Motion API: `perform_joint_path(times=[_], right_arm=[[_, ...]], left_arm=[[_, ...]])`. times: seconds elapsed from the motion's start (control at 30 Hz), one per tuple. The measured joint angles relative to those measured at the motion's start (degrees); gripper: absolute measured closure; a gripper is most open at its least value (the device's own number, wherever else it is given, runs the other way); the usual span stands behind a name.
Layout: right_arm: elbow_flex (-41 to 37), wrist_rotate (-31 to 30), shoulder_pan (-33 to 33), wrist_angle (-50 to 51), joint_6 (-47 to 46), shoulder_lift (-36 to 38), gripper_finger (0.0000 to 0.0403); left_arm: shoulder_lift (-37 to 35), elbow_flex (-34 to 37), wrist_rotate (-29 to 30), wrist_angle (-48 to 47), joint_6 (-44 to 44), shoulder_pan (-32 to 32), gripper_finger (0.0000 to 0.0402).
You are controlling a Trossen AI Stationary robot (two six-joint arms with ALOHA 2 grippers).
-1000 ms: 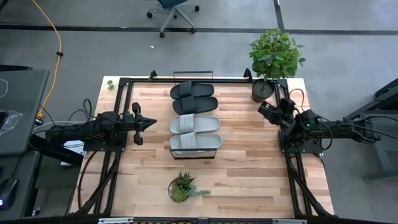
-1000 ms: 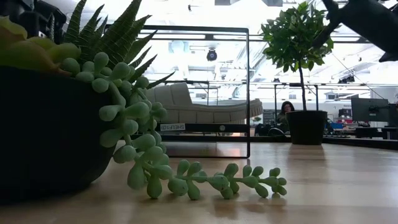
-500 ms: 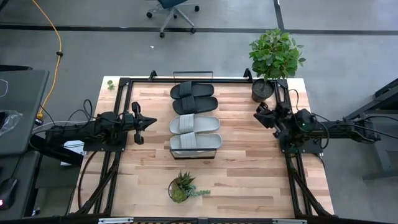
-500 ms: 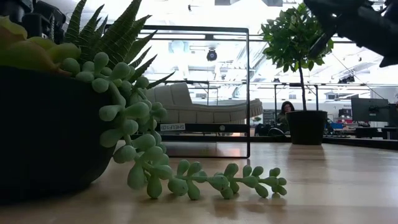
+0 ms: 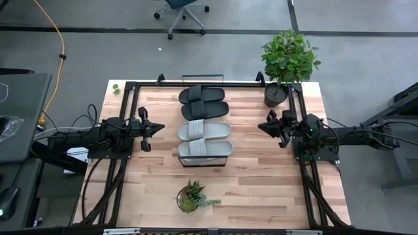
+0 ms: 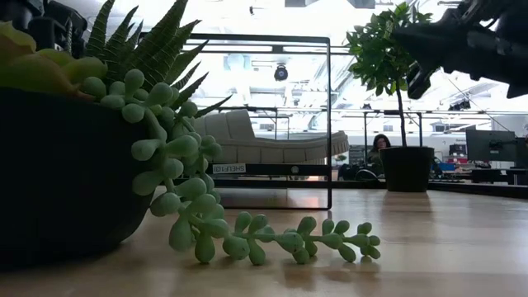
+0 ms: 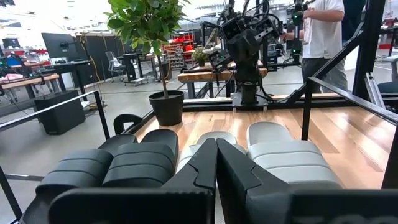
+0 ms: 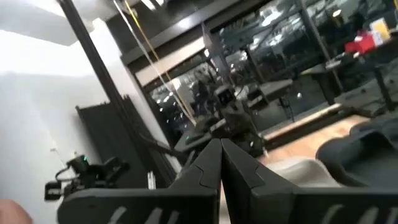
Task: Pick and place slides into the shelf
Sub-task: Return to Home Position
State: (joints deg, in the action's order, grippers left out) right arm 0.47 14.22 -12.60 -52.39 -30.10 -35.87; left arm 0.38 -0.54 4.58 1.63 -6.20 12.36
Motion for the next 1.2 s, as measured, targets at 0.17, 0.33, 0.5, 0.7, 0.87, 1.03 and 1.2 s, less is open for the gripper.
perform_joint_path(times=[0.17, 0.33, 0.5, 0.7, 0.87, 1.03, 1.2], right_arm=[[0.00, 3.35, 0.00, 1.99, -1.00, 2.04, 0.0403], [0.00, 5.81, -0.02, 9.11, -2.41, 8.94, 0.0403], [0.00, 5.50, -0.15, 15.83, -2.20, 18.51, 0.0403], [0.00, 2.29, -0.02, 29.65, 0.19, 26.88, 0.0403], [0.00, 0.92, 0.00, 34.85, 2.01, 31.59, 0.0403], [0.00, -0.53, 0.00, 39.81, 3.45, 35.79, 0.0403], [0.00, -2.11, 0.04, 40.92, 4.77, 35.70, 0.0403]], left_arm=[[0.00, 0.00, -0.02, 0.00, 0.00, 0.00, 0.0401], [0.00, 0.00, -0.02, -0.02, 0.00, 0.00, 0.0401], [0.00, 0.00, -0.02, -0.02, 0.02, 0.00, 0.0401], [0.00, 0.00, -0.04, -0.02, 0.02, 0.00, 0.0401], [0.02, 0.00, -0.04, -0.02, 0.02, 0.00, 0.0401], [0.02, 0.00, -0.04, -0.02, 0.02, 0.00, 0.0401], [0.02, 0.00, -0.07, -0.02, 0.04, 0.00, 0.0401]])
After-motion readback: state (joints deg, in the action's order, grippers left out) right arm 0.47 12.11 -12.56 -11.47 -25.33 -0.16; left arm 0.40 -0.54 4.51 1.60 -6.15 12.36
